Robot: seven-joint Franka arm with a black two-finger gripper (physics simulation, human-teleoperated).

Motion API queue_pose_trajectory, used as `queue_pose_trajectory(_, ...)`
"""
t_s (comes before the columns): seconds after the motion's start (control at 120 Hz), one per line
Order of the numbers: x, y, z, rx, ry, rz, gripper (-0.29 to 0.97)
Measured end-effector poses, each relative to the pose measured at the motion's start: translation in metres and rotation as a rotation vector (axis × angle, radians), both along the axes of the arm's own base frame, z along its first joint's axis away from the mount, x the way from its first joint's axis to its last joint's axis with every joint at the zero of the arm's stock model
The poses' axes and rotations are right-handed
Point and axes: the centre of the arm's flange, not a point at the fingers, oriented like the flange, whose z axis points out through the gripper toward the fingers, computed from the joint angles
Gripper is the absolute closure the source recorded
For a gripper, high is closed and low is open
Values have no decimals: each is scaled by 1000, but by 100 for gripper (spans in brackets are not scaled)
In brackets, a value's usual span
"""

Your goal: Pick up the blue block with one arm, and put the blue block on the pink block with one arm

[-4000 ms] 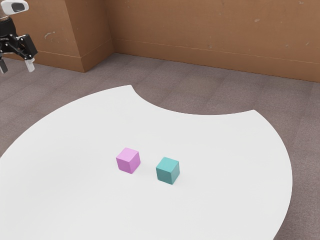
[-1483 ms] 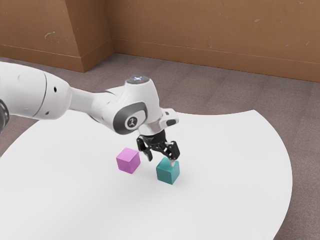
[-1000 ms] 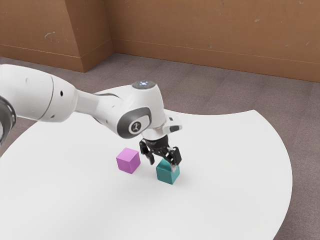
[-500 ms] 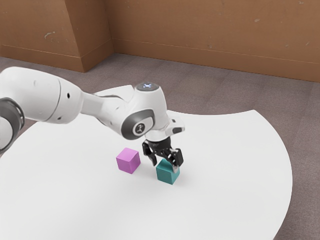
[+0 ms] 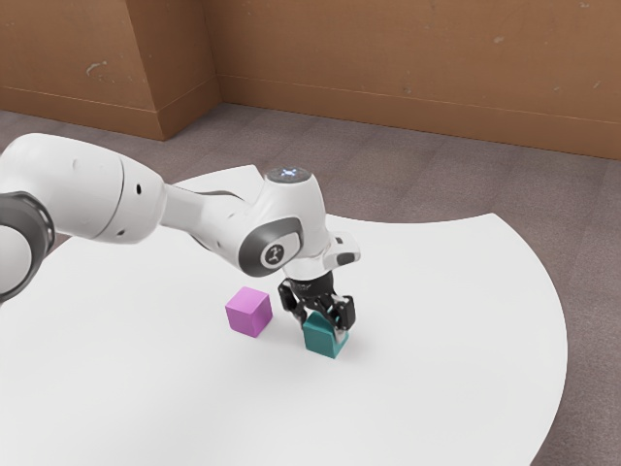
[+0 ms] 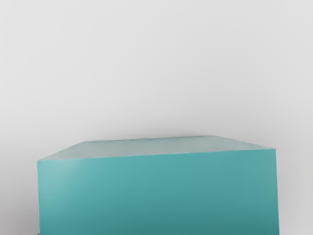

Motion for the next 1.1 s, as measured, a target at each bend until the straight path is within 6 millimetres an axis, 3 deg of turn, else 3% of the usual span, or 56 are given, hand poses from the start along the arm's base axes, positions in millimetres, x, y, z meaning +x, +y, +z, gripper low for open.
queue_pose_trajectory(0.417,0,0,9,10,-11,9,34)
queue_pose_trajectory(0.533,2,22,43,45,-43,41,38)
queue_pose_trajectory(0.608,0,43,76,78,-65,73,38)
queue_pose_trajectory(0.742,-16,109,116,137,-69,161,35)
queue_pose_trajectory(0.792,-19,134,120,150,-58,192,34)
queue_pose_trajectory(0.842,-21,146,120,156,-46,200,33)
queue_pose_trajectory(1.1,-26,150,113,160,-2,132,32)
